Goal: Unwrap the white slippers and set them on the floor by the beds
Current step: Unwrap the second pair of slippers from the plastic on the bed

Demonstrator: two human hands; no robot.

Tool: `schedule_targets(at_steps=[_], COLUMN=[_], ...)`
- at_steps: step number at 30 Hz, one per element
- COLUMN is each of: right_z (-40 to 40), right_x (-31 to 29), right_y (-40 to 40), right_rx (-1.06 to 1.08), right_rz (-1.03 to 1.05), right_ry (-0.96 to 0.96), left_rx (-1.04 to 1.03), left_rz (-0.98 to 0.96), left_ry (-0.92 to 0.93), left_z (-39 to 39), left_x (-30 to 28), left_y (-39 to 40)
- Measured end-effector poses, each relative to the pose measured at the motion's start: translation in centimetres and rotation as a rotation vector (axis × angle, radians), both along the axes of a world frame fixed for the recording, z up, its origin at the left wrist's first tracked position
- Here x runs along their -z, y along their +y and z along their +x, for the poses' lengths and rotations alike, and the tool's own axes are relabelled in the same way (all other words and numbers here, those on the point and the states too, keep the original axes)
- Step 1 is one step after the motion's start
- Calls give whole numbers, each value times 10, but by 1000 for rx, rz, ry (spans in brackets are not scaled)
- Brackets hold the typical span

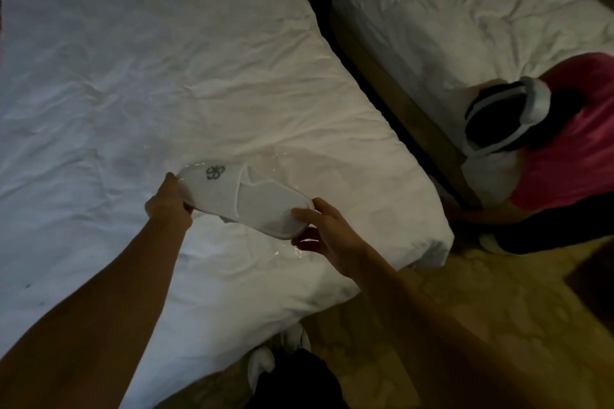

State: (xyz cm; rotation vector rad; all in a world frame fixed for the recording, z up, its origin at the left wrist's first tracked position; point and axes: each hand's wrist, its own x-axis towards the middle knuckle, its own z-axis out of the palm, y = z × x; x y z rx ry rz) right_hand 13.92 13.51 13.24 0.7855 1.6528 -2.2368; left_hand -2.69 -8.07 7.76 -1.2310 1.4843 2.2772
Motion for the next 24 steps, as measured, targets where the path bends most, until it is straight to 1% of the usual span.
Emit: schedule_targets(at_steps=[4,9,12,13,14,15,16,17,18,19,20,22,24], right_z=[10,20,22,22,22,22,22,22,22,21,20,16,11], right_x=[4,10,13,14,15,16,17,18,19,20,21,22,22], right_y=[8,23,30,31,31,31,31,31,30,29,28,25,22], right_rx=[66,320,416,445,477,511,543,569,587,595,598,602,609], right_rz=[-4,-9,-11,-12,-16,-25,-37,-50,-61,-70,-79,-100,-123], right_ry=[2,-19,-30,-30,-30,-30,-30,-34,-41,-50,-56,-55,-46], left_rx=[-6,59,14,32,2,72,265,277,130,4,54,155,233], left_rz=[-21,-12,32,0,77,-37,-331,-391,-169,78,77,14,3], left_ry=[-37,-26,-18,-15,-35,-102,-128,-152,-183,-144,-142,-135,-124], left_z=[6,15,22,24,22,28,35,37,42,43,45,55,60], left_x=[13,19,32,37,40,39,45,51,55,57,62,63,67], left_y=[-3,12,18,17,17,14,12,7,5,3,2,-2,-4])
